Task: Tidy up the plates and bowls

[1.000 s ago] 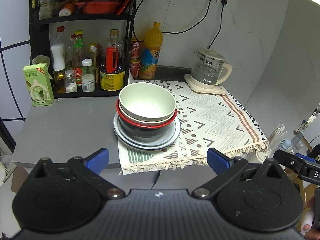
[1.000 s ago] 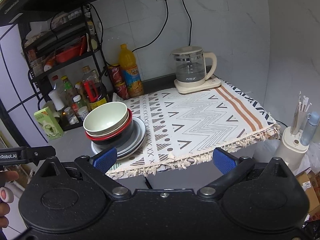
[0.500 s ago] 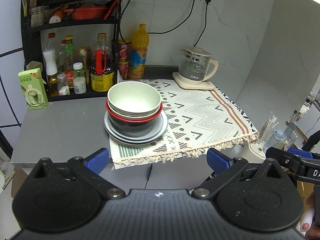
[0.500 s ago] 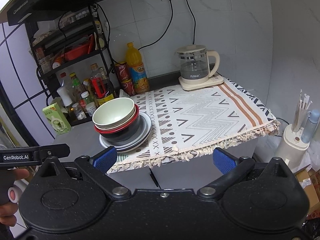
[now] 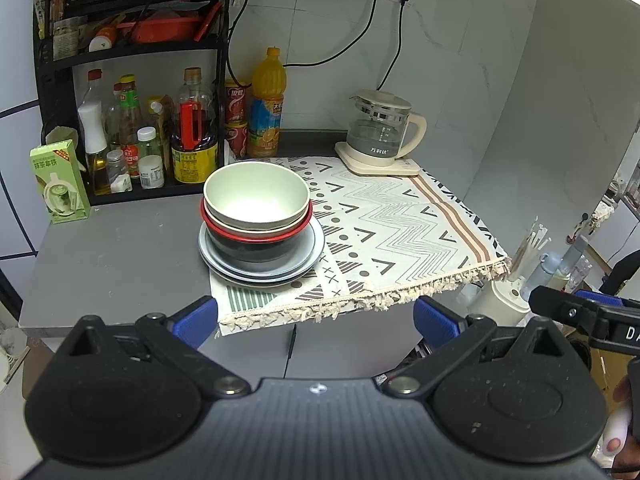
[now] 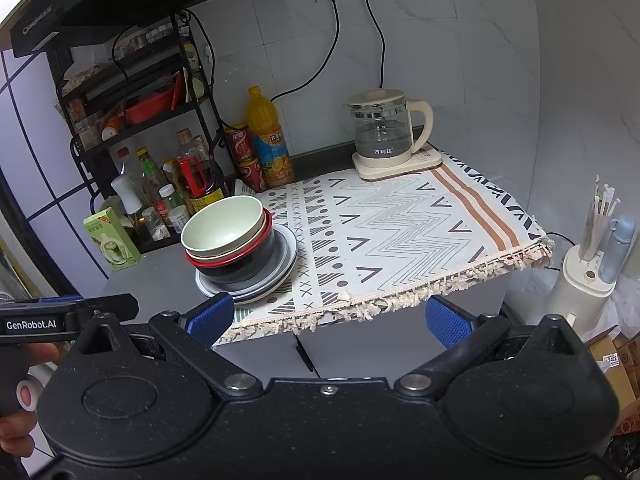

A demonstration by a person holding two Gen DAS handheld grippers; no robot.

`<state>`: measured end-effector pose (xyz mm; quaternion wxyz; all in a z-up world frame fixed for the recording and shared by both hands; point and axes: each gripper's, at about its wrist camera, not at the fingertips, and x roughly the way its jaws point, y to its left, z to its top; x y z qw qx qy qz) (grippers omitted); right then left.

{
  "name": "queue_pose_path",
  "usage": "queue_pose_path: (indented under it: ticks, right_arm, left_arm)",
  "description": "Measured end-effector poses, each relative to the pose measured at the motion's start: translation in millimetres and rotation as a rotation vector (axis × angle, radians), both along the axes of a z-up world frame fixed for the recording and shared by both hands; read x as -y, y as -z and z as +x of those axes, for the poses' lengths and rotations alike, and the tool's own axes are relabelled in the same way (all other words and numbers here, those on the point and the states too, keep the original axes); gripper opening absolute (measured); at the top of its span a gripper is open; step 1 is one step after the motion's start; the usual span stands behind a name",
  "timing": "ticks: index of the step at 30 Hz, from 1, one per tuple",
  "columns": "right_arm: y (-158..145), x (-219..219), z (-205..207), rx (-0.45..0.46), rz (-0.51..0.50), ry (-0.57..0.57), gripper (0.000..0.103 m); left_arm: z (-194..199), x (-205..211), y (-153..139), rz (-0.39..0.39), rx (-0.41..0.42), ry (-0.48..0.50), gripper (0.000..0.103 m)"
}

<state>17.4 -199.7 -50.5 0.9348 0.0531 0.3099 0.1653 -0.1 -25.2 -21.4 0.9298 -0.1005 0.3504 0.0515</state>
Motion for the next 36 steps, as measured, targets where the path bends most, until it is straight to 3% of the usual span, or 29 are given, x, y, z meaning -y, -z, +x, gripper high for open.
queue_pose_path:
  ticks: [36]
  right_arm:
    - [-5.3,4.4,-7.9,-0.020,0.009,-0.029,0.103]
  left_arm:
    - [-7.1,3.3,-7.4,0.017,-0.001,-0.006,0.103]
